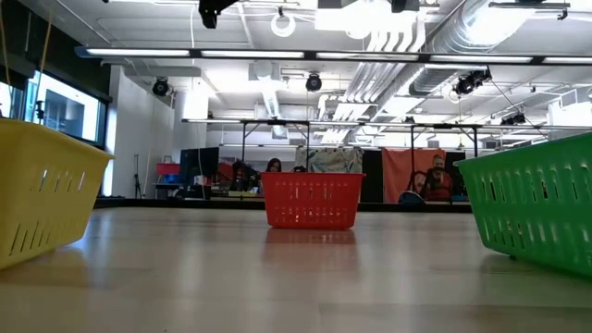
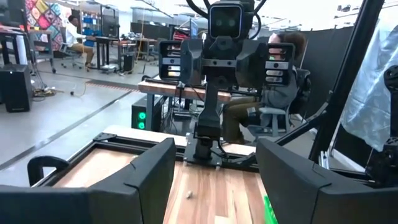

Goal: Sort Halloween decoration
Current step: Put the white skull toy into the green bin

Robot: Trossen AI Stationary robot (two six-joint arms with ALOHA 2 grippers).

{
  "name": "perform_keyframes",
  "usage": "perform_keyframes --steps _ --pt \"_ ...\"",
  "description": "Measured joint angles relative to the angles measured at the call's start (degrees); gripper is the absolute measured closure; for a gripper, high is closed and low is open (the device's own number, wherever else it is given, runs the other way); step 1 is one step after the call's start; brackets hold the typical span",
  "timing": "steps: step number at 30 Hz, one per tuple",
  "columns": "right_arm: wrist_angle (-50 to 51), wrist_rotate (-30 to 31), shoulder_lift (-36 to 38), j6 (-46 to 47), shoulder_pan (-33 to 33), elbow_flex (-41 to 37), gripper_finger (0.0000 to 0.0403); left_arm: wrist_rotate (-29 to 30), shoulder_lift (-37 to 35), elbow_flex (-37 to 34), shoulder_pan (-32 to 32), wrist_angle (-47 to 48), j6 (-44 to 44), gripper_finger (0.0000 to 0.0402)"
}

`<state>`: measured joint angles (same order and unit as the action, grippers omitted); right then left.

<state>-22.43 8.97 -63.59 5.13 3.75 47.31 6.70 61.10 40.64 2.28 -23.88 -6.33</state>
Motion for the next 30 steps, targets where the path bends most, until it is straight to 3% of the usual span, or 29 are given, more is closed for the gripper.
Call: perform_keyframes --steps 4,7,14,20,24,30 --pt "0.1 0.0 0.0 1.1 0.0 0.0 0.0210 0.1 0.0 0.0 0.0 0.0 0.4 0.0190" --pt "4.4 1.3 0.7 8.1 -0.6 0.3 0.0210 1.6 0.0 0.0 0.0 0.0 1.9 0.0190" --pt "51.3 2.0 0.9 22.3 -5.1 7.5 0.0210 4.6 0.0 0.0 0.0 0.1 0.6 0.0190" --pt "73.7 -1.9 -2.0 41.5 -8.6 4.1 0.0210 5.3 0.0 0.0 -0.1 0.1 0.6 0.0190" --pt "76.3 -7.5 -2.8 48.6 -9.4 -2.6 0.0210 6.0 0.0 0.0 -0.1 0.1 0.6 0.0190" --pt "71.3 -8.3 -2.8 54.1 -9.4 -11.8 0.0210 7.4 0.0 0.0 -0.1 0.1 1.0 0.0190"
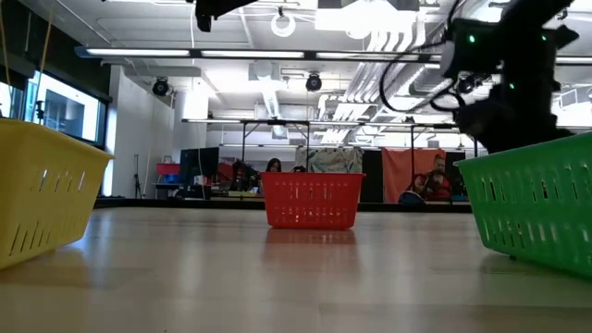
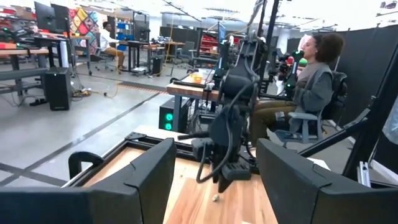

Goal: Sort Halloween decoration
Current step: Put the white skull toy into the green bin

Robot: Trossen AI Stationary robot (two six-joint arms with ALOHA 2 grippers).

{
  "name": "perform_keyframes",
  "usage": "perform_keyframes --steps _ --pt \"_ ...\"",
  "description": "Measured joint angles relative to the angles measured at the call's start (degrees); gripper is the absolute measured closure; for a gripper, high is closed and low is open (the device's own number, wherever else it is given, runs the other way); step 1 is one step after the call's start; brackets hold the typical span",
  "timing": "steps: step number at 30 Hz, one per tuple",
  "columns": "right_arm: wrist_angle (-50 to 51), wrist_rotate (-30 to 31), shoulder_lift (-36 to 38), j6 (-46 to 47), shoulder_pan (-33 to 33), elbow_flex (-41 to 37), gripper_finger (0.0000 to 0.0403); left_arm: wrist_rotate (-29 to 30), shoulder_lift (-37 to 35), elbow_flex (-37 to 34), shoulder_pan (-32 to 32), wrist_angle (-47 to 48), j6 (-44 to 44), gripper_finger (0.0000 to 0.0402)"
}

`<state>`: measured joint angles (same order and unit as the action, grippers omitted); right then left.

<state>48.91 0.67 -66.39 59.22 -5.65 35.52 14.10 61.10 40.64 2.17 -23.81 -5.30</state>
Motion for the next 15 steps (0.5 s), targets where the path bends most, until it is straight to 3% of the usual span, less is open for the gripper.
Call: perform_keyframes --steps 8,15 --pt "-8.5 -2.2 0.0 2.8 0.0 -6.0 0.0210 0.2 0.0 0.0 0.0 0.0 0.0 0.0190" --pt "-9.1 -0.9 -2.8 3.8 0.0 -7.4 0.0210 0.3 0.0 0.0 0.0 0.2 0.0 0.0190"
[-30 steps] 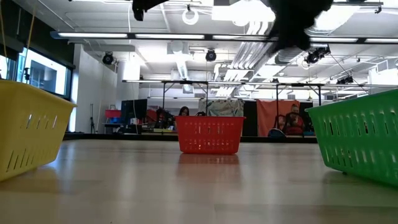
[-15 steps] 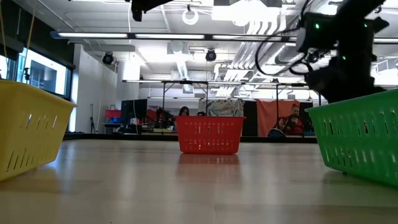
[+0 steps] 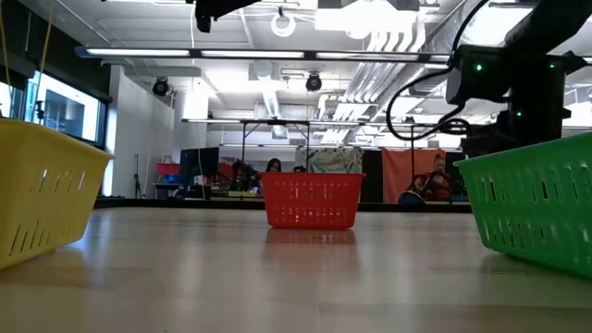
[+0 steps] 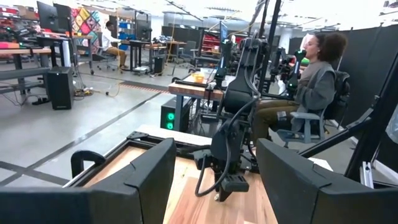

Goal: Sort Halloween decoration
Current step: Put the white skull toy into the green bin

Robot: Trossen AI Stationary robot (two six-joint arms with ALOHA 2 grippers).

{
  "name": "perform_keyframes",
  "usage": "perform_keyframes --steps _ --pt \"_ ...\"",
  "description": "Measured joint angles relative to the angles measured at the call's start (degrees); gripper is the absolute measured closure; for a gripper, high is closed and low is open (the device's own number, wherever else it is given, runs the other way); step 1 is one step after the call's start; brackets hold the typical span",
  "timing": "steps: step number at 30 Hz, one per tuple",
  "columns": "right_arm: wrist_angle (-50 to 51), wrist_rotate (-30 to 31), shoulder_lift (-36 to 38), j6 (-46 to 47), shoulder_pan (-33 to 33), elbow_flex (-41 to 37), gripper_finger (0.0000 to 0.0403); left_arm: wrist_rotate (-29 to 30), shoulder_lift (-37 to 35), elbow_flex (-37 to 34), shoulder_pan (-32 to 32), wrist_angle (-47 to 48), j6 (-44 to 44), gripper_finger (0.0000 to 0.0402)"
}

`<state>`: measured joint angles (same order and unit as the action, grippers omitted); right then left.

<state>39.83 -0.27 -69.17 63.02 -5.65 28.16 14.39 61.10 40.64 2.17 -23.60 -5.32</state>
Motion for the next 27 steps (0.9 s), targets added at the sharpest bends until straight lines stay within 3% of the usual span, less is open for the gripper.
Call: perform_keyframes --steps 7,15,27 --pt "-0.5 0.7 -3.3 0.0 0.0 0.3 0.0216 0.0 0.0 0.0 0.0 0.0 0.0 0.0190" --pt "-0.4 2.0 -3.5 0.6 0.0 0.2 0.0273 0.0 0.0 0.0 0.0 0.1 0.0 0.0190" --pt "-1.2 3.5 -3.6 0.6 0.0 0.1 0.0327 0.0 0.0 0.0 0.0 0.2 0.0 0.0190"
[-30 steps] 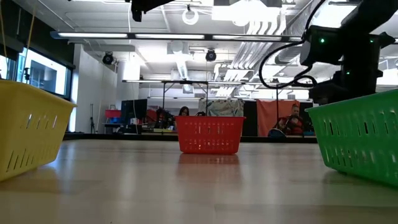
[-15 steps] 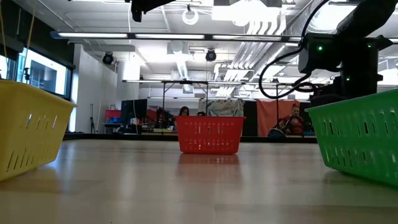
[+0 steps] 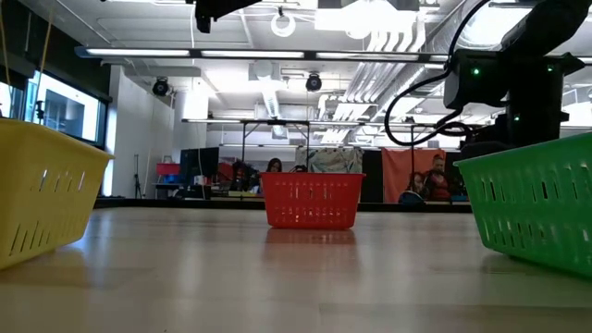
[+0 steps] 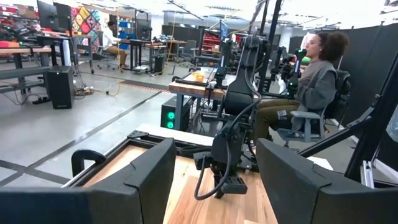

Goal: Sort Halloween decoration
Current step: Put the white skull toy into the green bin

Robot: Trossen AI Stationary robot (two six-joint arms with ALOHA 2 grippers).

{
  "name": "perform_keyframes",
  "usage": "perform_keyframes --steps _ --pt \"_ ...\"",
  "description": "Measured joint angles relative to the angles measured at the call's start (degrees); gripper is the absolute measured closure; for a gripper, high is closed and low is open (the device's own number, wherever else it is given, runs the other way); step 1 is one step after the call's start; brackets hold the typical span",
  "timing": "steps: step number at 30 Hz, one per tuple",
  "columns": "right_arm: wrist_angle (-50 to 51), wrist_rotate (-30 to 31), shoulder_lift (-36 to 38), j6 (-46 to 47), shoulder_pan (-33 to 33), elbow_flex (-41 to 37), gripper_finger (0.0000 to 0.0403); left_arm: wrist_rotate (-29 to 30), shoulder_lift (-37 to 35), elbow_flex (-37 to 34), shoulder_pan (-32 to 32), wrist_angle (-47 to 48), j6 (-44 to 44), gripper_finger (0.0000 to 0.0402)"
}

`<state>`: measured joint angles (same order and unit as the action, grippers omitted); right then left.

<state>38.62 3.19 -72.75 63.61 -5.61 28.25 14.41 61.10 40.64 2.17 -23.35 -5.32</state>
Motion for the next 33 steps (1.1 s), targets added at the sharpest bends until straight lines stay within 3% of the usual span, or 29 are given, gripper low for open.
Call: perform_keyframes --steps 9,25,33 --pt "-0.2 0.8 0.0 -1.1 0.0 0.0 0.0382 0.0 0.0 0.0 0.0 0.0 0.0 0.0190" --pt "-1.9 3.5 9.8 -13.3 0.0 4.5 0.0390 -0.1 0.0 0.0 0.0 2.5 0.0 0.0190" --pt "-22.5 2.5 17.1 -24.9 0.0 7.1 0.0390 -0.1 0.0 0.0 0.0 2.5 -0.1 0.0190"
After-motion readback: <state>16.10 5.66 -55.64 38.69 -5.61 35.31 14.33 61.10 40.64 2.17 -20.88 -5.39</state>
